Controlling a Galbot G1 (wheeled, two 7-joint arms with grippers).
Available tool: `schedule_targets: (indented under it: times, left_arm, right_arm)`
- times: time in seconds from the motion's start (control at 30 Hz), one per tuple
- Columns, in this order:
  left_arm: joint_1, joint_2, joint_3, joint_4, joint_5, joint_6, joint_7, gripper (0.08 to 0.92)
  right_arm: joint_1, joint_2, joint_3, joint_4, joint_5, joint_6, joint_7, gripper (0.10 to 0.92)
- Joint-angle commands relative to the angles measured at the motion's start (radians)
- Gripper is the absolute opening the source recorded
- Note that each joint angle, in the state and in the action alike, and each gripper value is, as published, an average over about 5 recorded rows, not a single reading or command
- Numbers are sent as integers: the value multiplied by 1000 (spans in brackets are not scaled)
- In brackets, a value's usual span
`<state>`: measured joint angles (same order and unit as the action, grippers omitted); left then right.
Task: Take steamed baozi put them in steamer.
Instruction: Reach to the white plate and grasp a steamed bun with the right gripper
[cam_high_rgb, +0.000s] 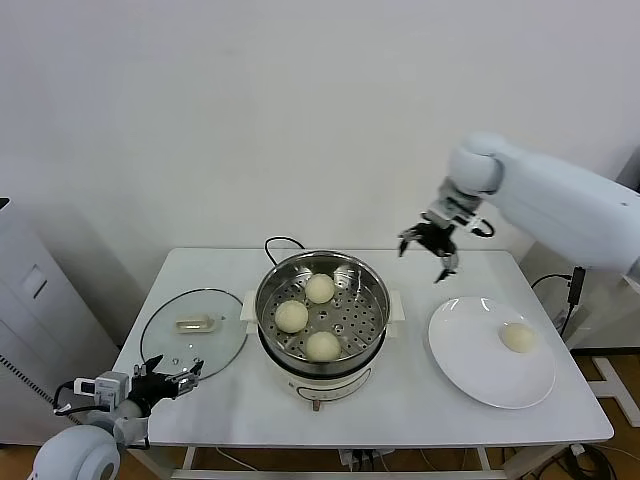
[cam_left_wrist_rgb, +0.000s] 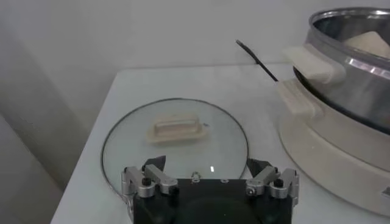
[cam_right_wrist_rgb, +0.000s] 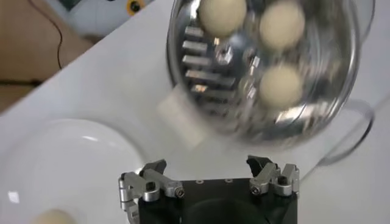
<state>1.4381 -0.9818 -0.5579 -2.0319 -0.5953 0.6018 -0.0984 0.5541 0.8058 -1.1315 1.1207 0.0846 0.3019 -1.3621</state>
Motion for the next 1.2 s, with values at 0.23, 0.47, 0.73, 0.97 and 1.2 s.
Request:
schedule_targets:
  times: [0.23,0.47,0.73,0.97,1.2]
  left_arm:
    - [1,1,-2,-1,-2,2,0,823]
    - [1,0,-2,-3,-1,6,-1,823]
    - [1,0,0,-2,-1,7,-1,823]
    - [-4,1,7,1,-1,7,0,823]
    - [-12,7,17,3,-2,7,0,823]
  right_arm:
    - [-244,-164,175,-263,-112,42,-8,823]
    - [-411,-116,390,-395,-270,112,14,823]
    - [-504,-53,556,-512,-398,167,50,823]
    - [-575,-30,632,-547,-426,168,91,823]
    - [-622,-22,693,-561,-471,161,131,823]
